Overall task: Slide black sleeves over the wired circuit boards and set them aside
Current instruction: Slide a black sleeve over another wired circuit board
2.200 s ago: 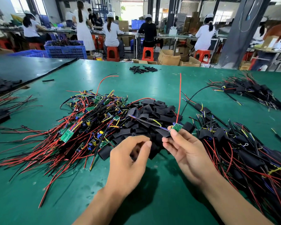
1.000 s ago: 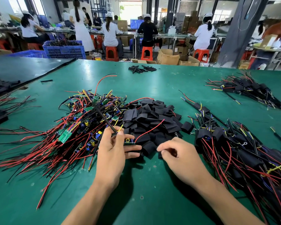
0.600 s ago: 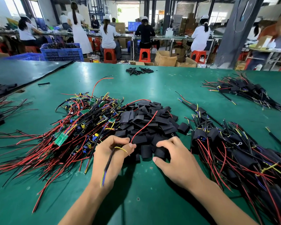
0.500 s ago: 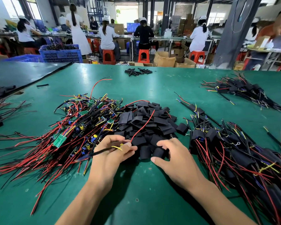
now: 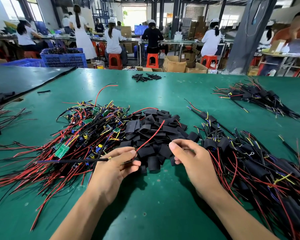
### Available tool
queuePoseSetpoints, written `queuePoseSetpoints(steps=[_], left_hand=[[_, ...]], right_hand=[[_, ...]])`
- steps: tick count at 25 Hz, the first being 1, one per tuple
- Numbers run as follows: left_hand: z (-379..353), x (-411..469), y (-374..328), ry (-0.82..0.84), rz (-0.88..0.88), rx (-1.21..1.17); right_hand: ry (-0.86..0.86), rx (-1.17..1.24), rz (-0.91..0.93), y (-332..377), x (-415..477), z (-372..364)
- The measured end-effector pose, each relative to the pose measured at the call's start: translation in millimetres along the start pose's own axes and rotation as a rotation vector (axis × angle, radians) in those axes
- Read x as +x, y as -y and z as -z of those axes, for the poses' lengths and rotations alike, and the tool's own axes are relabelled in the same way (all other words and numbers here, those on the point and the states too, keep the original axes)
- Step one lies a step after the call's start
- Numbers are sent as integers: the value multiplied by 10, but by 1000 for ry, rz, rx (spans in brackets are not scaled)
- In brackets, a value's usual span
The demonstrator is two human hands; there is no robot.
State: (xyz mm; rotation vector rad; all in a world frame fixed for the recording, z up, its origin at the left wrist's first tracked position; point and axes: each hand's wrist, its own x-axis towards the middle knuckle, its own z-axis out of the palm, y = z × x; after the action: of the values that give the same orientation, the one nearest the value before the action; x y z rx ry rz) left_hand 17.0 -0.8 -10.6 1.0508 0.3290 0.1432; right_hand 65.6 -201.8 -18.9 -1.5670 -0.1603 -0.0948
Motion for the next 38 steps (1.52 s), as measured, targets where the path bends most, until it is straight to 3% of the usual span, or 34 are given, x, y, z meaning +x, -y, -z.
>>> queuePoseSetpoints(steps=[4,7,10,13,15,21,26,38], left_hand=[[-6,-15,-18,72,99,20],[1,-10,-6,84,111,20],[7,4,-7,67,92,-14],[20,12,-22,40,62,-11],[34,19,-41,24,64,-8],[20,38,-37,-46,145,-105],[28,-5,-62,31,192,-105],[56,26,-34,82,121,-72]], right_hand=[[20,111,-60,25,-3,-3],[-48,-379,129,-24,-21,0],[51,-684,296,-14,-43,46],[169,-1002,348,-27,-76,84],[185,-1077,311,-7,-102,61],[181,-1015,358,9,-110,30],[229,-897,395,-21,-111,32],[210,-506,309,-80,-107,-12]])
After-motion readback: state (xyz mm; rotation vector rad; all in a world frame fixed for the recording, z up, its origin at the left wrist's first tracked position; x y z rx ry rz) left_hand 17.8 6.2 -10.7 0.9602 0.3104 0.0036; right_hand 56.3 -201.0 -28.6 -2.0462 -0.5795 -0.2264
